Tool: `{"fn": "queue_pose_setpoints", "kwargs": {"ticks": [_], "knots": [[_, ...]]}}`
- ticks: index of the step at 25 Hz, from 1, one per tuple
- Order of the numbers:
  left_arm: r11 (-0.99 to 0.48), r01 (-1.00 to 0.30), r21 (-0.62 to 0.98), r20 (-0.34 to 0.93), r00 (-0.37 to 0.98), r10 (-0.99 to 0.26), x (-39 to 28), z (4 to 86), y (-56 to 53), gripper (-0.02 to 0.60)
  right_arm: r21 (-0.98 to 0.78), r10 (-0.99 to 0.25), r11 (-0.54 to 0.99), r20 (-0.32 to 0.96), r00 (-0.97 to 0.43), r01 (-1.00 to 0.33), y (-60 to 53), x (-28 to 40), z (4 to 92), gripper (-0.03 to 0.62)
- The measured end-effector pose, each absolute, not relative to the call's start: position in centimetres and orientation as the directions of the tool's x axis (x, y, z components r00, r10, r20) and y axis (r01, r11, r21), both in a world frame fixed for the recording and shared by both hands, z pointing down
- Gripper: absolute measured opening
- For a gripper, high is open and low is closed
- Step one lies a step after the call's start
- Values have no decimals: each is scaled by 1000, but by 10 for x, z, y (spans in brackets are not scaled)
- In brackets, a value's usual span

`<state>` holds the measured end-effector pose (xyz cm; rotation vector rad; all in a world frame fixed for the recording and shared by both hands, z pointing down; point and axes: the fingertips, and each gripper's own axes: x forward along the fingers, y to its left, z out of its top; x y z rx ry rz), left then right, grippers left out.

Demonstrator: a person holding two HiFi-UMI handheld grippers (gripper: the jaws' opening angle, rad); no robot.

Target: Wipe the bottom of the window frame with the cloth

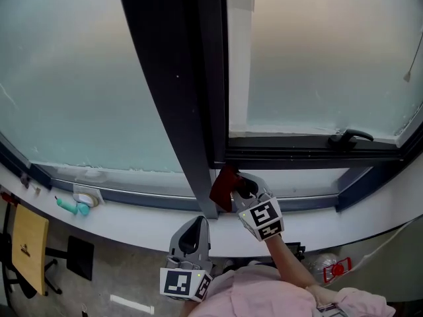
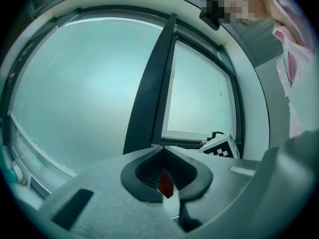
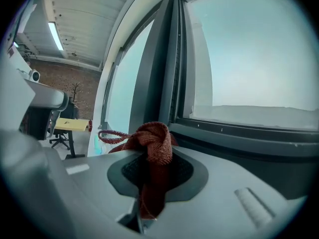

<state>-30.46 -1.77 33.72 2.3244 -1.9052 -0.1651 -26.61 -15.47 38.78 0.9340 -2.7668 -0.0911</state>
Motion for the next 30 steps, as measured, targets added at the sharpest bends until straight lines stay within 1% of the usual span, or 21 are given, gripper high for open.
{"fn": "queue_pose_setpoints", "kwargs": {"ticks": [9,15,19,26,30], "knots": [[-192,-969,153,-16,192,-981,-321,330,-38,-5,128,-613,790,198,-765,-600,-181,-287,395,63],[-171,-975,140,-18,170,-985,-332,328,-47,-5,132,-620,784,175,-764,-606,-188,-305,393,61],[-165,-978,129,-26,162,-986,-336,327,-52,-5,141,-634,774,160,-757,-618,-188,-306,393,61],[-195,-973,127,-33,192,-981,-328,329,-64,-5,158,-617,786,159,-770,-597,-188,-306,393,63],[-209,-969,132,-36,206,-978,-324,329,-67,-5,173,-630,776,159,-760,-607,-190,-299,392,63]]}}
